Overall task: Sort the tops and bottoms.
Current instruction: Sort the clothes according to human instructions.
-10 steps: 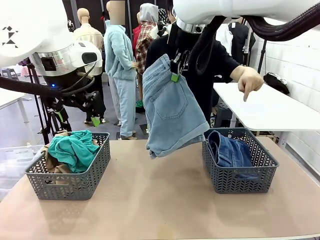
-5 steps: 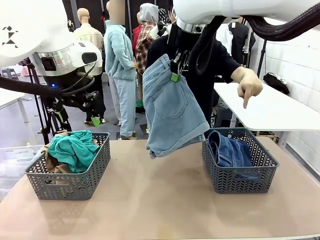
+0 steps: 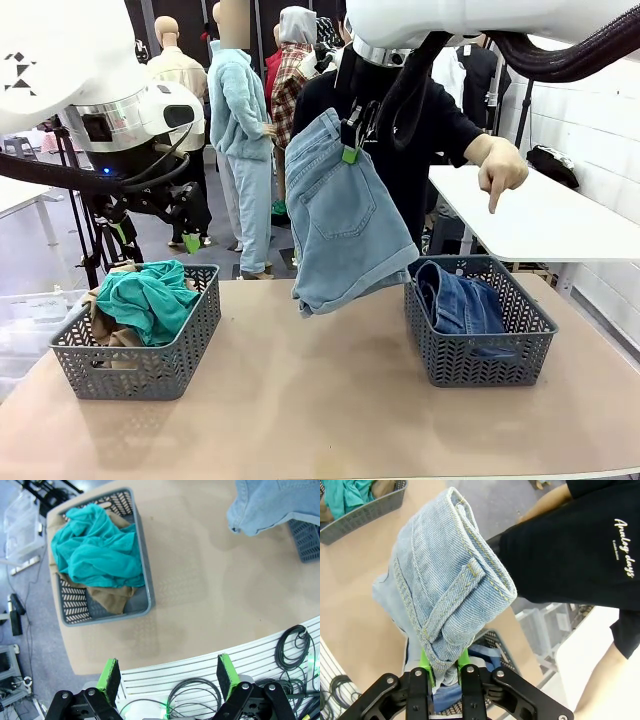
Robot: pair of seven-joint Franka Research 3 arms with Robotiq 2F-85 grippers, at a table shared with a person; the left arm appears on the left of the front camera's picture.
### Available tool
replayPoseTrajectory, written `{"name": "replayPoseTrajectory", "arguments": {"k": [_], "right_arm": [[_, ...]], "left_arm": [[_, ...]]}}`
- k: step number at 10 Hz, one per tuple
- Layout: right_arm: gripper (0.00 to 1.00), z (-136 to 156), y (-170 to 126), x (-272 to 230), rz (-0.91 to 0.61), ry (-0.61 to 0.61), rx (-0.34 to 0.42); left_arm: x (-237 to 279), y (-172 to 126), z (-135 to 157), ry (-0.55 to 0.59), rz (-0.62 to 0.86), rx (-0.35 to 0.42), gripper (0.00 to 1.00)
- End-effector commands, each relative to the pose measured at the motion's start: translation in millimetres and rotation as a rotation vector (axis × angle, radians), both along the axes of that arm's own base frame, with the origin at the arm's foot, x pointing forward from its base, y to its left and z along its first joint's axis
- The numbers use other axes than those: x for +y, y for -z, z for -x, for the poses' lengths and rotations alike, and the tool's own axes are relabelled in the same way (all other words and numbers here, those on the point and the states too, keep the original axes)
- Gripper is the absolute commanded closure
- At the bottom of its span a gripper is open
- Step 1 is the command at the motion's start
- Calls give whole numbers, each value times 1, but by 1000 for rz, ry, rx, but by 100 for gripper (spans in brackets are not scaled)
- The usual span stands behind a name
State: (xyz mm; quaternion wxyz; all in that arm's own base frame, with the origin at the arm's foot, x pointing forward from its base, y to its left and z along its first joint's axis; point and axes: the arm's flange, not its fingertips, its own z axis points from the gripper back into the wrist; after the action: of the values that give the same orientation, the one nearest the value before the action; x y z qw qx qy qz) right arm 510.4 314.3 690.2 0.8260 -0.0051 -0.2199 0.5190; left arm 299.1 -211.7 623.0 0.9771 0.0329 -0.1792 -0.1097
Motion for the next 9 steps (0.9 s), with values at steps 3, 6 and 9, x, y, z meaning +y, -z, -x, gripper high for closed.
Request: {"name": "replayPoseTrajectory", "arguments": {"k": [3,6,9], "right_arm": [[100,44,-59,-25,15,104,-75],[100,78,-97,-63,25,192,-127],[100,101,-114,-104,28,370,-192]], "left_arm": [[3,0,0,0,-4,5,0],[3,0,0,0,-4,5,0],[3,0,0,0,-4,5,0]]}}
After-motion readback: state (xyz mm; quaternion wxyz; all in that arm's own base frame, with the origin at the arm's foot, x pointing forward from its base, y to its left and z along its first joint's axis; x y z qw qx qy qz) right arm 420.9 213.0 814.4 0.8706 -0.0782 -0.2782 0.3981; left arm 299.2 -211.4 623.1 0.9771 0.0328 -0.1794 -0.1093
